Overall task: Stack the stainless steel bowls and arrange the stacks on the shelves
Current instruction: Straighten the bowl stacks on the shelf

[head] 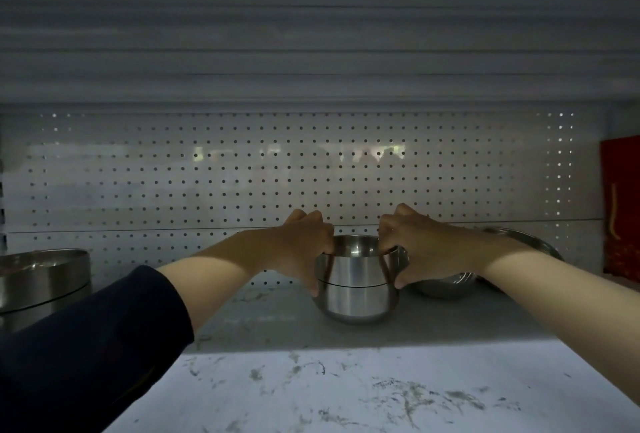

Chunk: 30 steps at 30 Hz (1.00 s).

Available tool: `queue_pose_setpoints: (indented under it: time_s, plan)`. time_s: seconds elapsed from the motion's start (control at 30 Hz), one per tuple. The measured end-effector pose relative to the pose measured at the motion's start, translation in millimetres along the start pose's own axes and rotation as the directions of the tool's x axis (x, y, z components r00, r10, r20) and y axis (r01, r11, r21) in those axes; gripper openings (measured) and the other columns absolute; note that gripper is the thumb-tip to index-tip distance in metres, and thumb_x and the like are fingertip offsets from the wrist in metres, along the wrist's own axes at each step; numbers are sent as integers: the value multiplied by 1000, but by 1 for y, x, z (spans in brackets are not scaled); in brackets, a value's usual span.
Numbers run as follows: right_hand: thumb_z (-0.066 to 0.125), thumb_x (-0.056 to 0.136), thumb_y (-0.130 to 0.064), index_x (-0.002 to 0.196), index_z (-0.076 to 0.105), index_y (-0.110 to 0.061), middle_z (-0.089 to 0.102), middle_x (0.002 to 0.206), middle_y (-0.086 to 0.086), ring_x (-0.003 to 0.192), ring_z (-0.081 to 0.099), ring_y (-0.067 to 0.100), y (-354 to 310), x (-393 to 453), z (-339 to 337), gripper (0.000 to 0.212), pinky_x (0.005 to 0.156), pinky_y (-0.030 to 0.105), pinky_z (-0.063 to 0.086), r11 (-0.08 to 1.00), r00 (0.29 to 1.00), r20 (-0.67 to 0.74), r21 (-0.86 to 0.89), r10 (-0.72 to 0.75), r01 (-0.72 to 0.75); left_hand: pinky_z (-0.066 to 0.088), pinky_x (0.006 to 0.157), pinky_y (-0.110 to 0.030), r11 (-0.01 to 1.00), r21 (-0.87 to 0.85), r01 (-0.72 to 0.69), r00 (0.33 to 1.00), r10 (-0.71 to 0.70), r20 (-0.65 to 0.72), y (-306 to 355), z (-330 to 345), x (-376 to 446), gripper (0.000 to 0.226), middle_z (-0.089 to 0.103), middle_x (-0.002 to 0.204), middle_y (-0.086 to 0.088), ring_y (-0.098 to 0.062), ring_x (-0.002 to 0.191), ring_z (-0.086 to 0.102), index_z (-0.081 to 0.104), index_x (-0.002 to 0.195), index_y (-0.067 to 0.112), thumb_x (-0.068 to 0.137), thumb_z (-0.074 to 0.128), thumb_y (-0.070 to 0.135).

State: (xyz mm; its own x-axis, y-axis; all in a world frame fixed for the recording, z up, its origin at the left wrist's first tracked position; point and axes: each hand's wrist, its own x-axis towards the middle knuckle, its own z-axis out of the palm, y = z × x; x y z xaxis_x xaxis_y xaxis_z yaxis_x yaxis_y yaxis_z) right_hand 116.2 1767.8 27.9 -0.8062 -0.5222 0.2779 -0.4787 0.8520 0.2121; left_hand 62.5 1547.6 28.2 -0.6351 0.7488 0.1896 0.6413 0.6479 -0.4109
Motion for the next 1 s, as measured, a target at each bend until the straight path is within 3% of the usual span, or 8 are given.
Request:
queue_pose_setpoints:
  time_s: [0.17,0.3,0.4,0.57,0.7,0.8,0.87,1.0]
  plan:
    - [77,69,-42,109,63,-20,44,107,-7,97,30,11,-5,5,6,48,81,25,38,1000,999,50,-19,15,-14,20,81,-28,998,5,-57,997,57,-59,3,1,0,55,52,107,3,-14,95,31,62,111,19,66,75,49]
    - [76,70,-45,105,65,-21,46,106,-10,96,30,8,-20,8,-5,44,82,23,36,1000,998,53,-15,-19,19,20,83,-28,998,22,-67,996,68,-60,-3,-7,-20,52,52,106,6,-13,98,33,63,110,21,67,74,49]
    - [76,70,-43,102,66,-25,46,105,-12,94,27,6,-47,18,-20,38,80,20,32,998,998,10,7,-67,67,21,90,-30,1000,-13,-27,996,25,-83,-20,-21,-55,49,47,99,11,-12,100,32,64,108,24,67,74,49]
    - [77,68,-43,96,66,-25,43,102,-15,89,24,4,-113,48,-33,35,77,19,34,985,984,-47,13,-170,170,21,80,-23,988,-15,151,987,-152,-54,-55,-28,-130,47,37,96,15,-6,92,19,56,100,36,61,75,54]
    - [80,65,-45,69,44,-37,39,103,-9,96,36,12,-157,72,-26,37,78,27,43,982,982,-8,30,-188,188,15,63,-16,966,67,249,968,-250,13,-70,-20,-172,53,32,91,14,-4,74,11,52,98,34,56,77,56]
    - [79,66,-44,65,40,-39,35,94,-15,85,31,6,-178,81,-22,40,70,23,37,972,971,-39,22,-235,235,14,63,-18,956,170,241,968,-249,28,-78,-11,-191,59,33,90,11,-7,67,6,59,105,27,57,74,60]
    - [79,68,-43,62,41,-35,35,89,-19,78,23,5,-188,85,-22,39,68,24,35,962,962,-37,3,-271,271,13,64,-31,960,197,198,979,-205,16,-82,-6,-199,56,44,96,8,-6,71,6,62,104,27,60,72,60]
    - [78,71,-39,74,58,-20,42,96,-10,86,23,9,-203,91,-25,28,75,30,41,962,963,-7,-53,-268,267,17,79,-28,958,230,169,978,-192,81,-87,-5,-211,53,51,113,5,-13,99,29,64,107,22,68,67,58]
